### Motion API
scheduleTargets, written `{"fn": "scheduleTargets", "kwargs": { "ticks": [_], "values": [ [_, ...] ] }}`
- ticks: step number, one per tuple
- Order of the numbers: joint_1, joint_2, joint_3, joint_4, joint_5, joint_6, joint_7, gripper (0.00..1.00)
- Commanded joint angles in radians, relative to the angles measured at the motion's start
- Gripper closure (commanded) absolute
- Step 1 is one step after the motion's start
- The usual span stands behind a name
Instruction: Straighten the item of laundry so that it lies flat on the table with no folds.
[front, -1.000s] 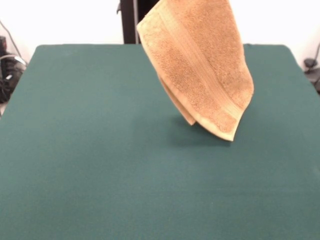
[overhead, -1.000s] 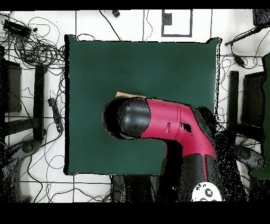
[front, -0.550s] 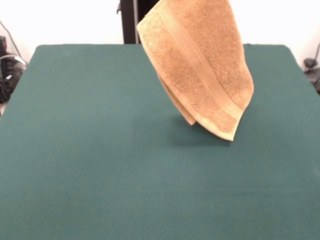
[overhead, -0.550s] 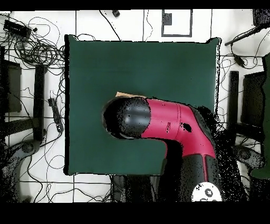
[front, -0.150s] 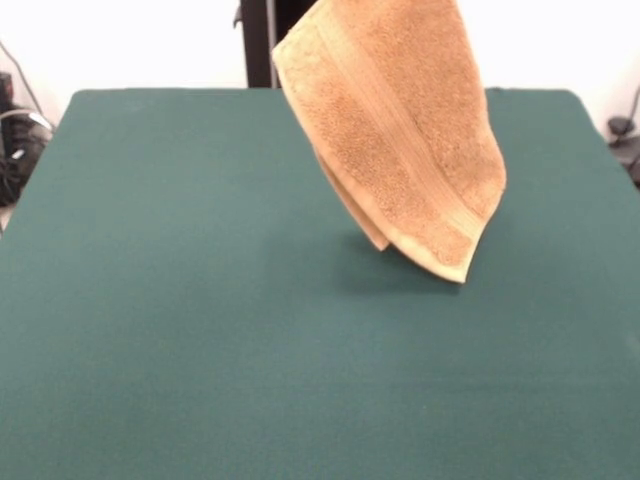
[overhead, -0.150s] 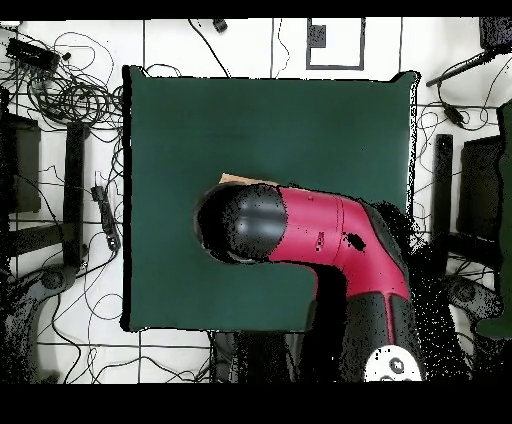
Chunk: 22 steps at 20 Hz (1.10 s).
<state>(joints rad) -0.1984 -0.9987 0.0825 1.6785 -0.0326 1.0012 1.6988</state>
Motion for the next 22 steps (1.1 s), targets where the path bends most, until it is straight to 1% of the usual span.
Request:
{"fn": "scheduleTargets", "kwargs": {
  "ticks": [1,18,22],
  "values": [
    [0.011,0.03,0.019,0.074,0.03,-0.02,0.139,0.0],
    [0.005,0.026,0.013,0.084,0.039,-0.037,0.122,0.0],
    [-0.024,0.021,0.021,0.101,0.026,-0.078,0.066,0.0]
  ]
}}
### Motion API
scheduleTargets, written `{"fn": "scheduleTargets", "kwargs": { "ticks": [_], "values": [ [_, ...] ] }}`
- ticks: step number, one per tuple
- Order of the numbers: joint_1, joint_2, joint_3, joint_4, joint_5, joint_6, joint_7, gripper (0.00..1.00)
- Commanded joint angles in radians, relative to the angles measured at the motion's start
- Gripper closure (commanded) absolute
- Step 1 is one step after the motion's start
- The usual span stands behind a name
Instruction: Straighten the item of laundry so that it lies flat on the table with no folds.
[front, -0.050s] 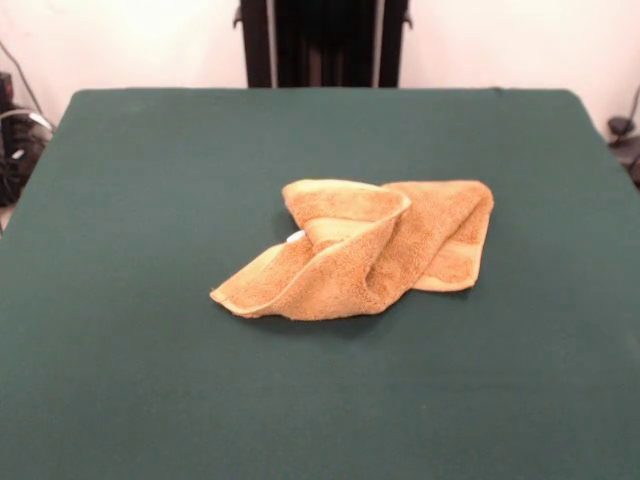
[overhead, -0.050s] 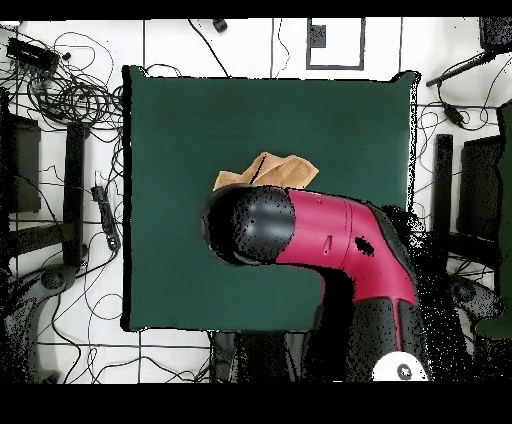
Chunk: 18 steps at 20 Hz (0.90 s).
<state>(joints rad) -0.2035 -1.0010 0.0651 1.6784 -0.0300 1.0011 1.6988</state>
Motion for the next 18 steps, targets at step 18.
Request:
{"fn": "scheduleTargets", "kwargs": {
  "ticks": [18],
  "values": [
    [-0.122,0.13,0.061,0.052,-0.064,-0.168,0.013,0.0]
  ]
}}
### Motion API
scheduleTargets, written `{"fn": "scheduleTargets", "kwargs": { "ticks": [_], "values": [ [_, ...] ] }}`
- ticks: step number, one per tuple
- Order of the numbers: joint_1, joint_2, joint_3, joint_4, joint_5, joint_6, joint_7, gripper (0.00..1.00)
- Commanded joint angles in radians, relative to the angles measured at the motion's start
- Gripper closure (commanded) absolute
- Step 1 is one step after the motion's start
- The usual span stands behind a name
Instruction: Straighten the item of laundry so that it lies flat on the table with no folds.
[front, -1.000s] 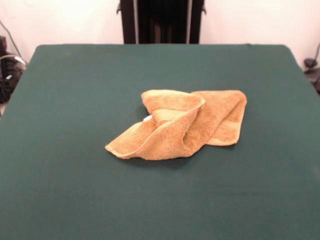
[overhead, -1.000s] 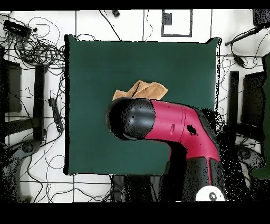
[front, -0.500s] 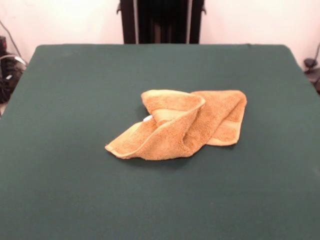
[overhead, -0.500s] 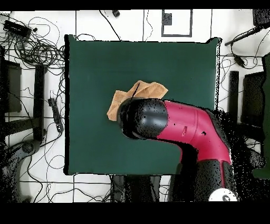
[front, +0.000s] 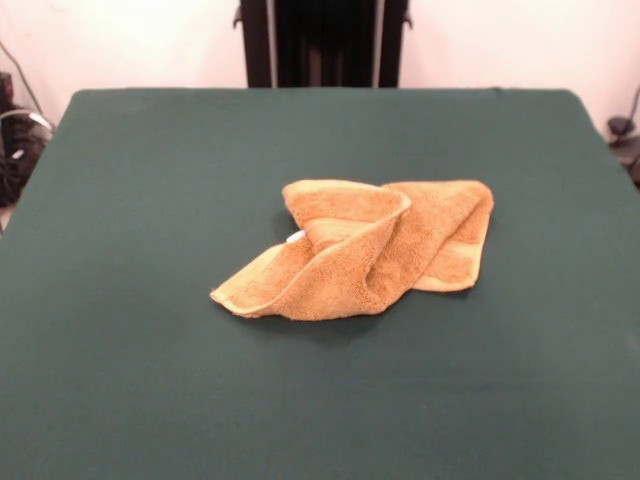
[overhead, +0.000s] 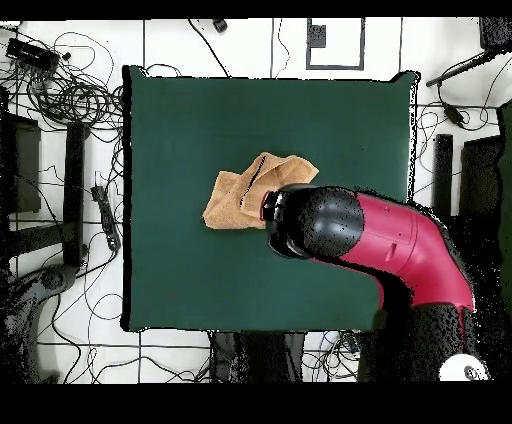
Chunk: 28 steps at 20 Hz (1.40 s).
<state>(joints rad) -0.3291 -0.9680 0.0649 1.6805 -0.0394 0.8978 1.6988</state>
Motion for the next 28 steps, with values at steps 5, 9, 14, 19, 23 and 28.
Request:
{"fn": "scheduleTargets", "kwargs": {
  "ticks": [5,9,14,19,23,28],
  "values": [
    [-0.015,0.115,0.066,0.058,-0.078,-0.114,-0.008,0.0],
    [-0.033,0.087,0.072,0.088,-0.069,-0.103,-0.033,0.0],
    [-0.056,0.062,0.074,0.136,-0.068,-0.131,-0.057,0.0],
    [-0.079,0.049,0.094,0.157,-0.059,-0.144,-0.084,0.0],
    [-0.085,0.032,0.095,0.158,-0.06,-0.122,-0.088,0.0],
    [-0.109,0.007,0.089,0.198,-0.072,-0.13,-0.102,0.0]
  ]
}}
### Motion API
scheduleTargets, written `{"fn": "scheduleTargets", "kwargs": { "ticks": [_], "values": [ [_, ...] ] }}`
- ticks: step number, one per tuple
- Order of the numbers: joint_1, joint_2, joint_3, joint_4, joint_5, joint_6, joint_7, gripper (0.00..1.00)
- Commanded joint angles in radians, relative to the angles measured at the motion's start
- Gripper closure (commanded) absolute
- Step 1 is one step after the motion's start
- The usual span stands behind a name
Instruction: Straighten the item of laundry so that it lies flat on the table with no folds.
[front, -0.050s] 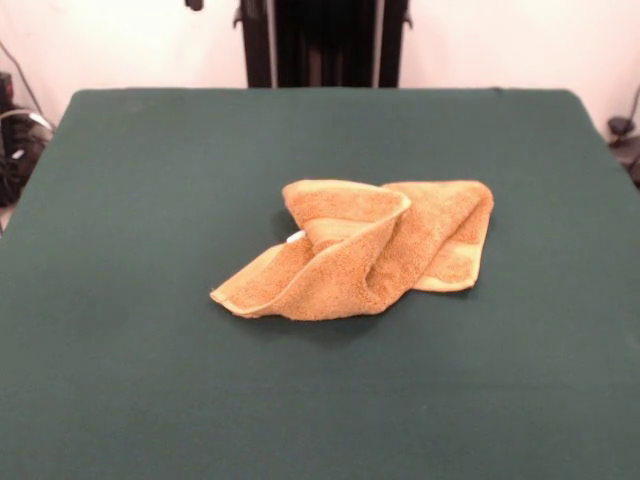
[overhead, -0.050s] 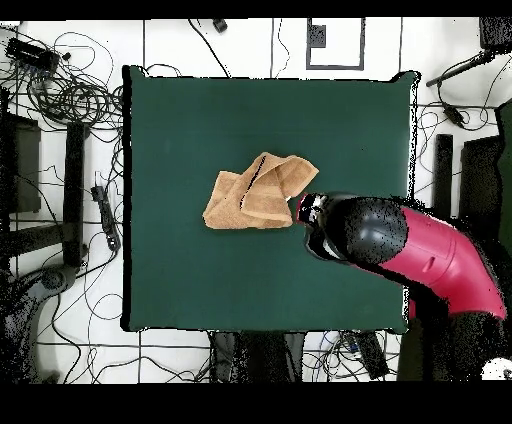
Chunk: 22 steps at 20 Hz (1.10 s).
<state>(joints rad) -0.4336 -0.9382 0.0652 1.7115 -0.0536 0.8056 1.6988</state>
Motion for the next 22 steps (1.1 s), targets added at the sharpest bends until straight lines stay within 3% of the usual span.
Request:
{"fn": "scheduleTargets", "kwargs": {
  "ticks": [1,8,17,22],
  "values": [
    [-0.003,-0.027,0.074,0.168,-0.066,-0.036,-0.089,0.0],
    [-0.062,-0.015,0.117,0.202,-0.081,-0.088,-0.129,0.0],
    [-0.085,-0.041,0.152,0.186,-0.099,-0.005,-0.147,0.0],
    [-0.098,-0.042,0.15,0.205,-0.094,-0.019,-0.123,0.0]
  ]
}}
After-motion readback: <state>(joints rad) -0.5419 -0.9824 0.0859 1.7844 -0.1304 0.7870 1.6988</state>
